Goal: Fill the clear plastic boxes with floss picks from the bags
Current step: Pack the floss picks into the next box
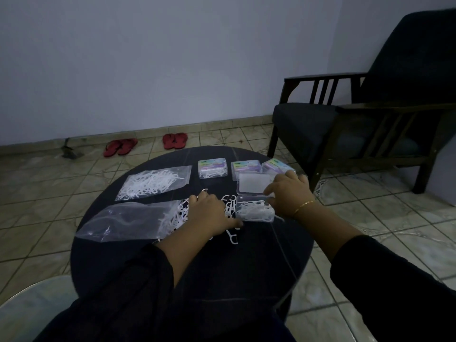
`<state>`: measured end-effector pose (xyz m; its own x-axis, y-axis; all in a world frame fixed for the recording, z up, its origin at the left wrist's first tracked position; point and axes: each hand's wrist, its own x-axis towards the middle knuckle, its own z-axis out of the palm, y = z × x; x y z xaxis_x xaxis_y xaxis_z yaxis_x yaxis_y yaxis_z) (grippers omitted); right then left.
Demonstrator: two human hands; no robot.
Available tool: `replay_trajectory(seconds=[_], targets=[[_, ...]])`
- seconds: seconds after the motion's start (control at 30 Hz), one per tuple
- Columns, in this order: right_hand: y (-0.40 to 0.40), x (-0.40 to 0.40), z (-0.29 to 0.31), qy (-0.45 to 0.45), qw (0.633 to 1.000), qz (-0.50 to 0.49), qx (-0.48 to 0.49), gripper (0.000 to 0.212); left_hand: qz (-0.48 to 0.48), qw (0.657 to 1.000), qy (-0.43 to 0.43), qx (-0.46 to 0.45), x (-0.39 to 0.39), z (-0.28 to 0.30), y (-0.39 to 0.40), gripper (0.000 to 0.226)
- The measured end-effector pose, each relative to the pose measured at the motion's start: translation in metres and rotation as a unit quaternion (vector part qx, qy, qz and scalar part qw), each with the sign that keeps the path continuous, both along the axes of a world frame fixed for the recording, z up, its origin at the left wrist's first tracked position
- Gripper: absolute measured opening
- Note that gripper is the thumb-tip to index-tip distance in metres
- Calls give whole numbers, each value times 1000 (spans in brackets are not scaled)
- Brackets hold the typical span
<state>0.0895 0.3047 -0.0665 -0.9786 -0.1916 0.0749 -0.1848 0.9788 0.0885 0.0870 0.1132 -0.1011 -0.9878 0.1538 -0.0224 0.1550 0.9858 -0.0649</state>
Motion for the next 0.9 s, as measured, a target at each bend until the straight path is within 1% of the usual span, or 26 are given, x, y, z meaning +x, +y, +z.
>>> replay_trajectory(seconds=[0.1, 0.27, 0.4, 0.5, 0.57, 0.73, 0.9], targets=[[13, -2, 0, -13, 997, -56, -46, 29, 12, 1000, -1, 2, -1, -3, 2, 56], [34, -7, 2, -77, 984, -147, -71, 31, 29, 1000, 1, 8, -4, -4, 3, 39], [46, -2, -1, -93, 976, -191, -40, 29, 40, 999, -4, 8, -6, -4, 4, 42], [45, 2, -7, -96, 970, -223, -10, 33, 46, 999, 0, 2, -7, -5, 5, 47], [45, 5, -10, -91, 966, -241, -9, 35, 45, 999, 7, -1, -7, -5, 6, 47], [48, 9, -18, -103, 956, -271, -54, 37, 53, 999, 12, 7, -8, -5, 6, 35], [43, 3, -23, -131, 936, -304, -123, 27, 82, 997, -10, 7, -12, -4, 7, 32]])
